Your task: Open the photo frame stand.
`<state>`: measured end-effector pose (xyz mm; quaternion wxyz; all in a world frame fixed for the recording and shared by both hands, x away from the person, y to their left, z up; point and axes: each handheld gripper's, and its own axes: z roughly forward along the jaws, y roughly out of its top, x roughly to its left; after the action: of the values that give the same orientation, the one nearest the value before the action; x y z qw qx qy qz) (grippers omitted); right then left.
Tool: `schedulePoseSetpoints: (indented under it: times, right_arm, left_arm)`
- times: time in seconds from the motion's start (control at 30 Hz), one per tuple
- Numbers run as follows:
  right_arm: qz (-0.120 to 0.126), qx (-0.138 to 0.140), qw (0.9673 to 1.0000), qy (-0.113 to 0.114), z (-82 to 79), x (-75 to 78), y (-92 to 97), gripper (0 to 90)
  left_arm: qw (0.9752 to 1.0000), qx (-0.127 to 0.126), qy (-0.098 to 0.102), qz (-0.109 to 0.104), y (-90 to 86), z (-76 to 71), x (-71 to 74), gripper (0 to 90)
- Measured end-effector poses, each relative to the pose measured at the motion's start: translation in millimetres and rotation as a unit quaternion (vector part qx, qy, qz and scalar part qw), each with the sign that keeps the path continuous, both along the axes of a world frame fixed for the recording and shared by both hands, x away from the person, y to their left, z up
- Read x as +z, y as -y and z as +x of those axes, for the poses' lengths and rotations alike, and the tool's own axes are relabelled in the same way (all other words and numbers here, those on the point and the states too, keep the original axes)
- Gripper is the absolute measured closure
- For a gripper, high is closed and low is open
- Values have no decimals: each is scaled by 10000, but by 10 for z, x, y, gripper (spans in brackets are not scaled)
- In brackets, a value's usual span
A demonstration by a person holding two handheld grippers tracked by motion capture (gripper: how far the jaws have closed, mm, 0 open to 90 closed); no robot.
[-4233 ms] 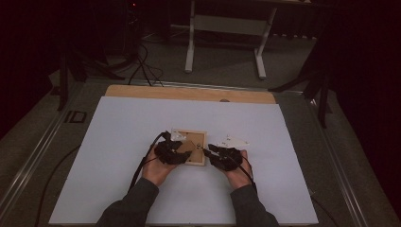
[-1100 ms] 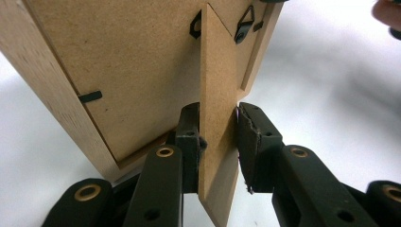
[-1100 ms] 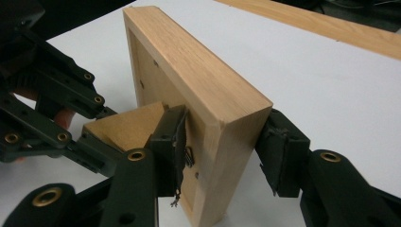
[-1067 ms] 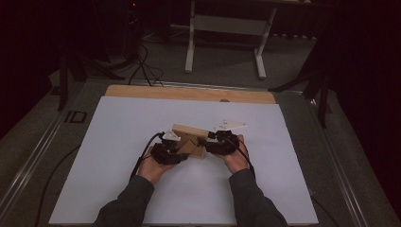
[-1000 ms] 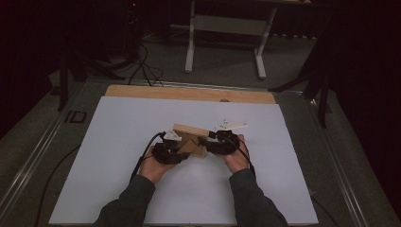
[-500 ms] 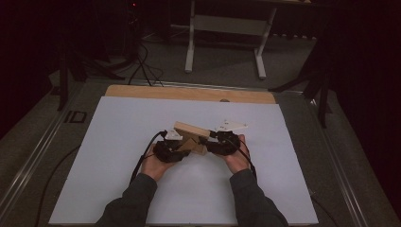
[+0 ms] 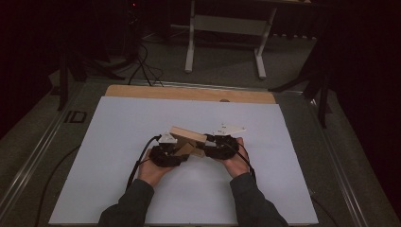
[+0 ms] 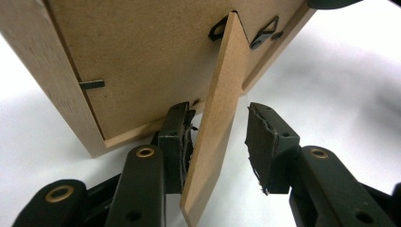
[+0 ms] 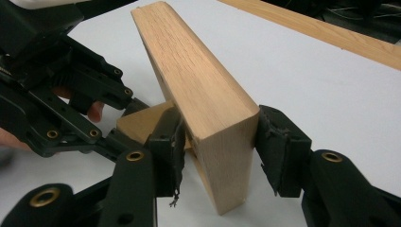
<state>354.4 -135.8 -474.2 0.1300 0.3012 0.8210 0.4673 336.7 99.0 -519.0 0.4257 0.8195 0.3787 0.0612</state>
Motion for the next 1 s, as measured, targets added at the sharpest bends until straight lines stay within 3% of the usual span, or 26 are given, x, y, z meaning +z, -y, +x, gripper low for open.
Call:
schedulePoseSetpoints:
  times: [0.37,0.73,1.0]
  right_arm:
    - [16,73,10000,-18,-69,-23,14,522]
    - [-99,195,9997,50,-186,-46,6,498]
    - [-196,276,9993,129,-274,-65,-4,484]
  left_arm:
    - [9999,18,-80,-147,-97,-86,-10,593]
    - [9998,21,-110,-163,-164,-174,-78,589]
    - [9999,45,-28,-115,-221,-214,-65,589]
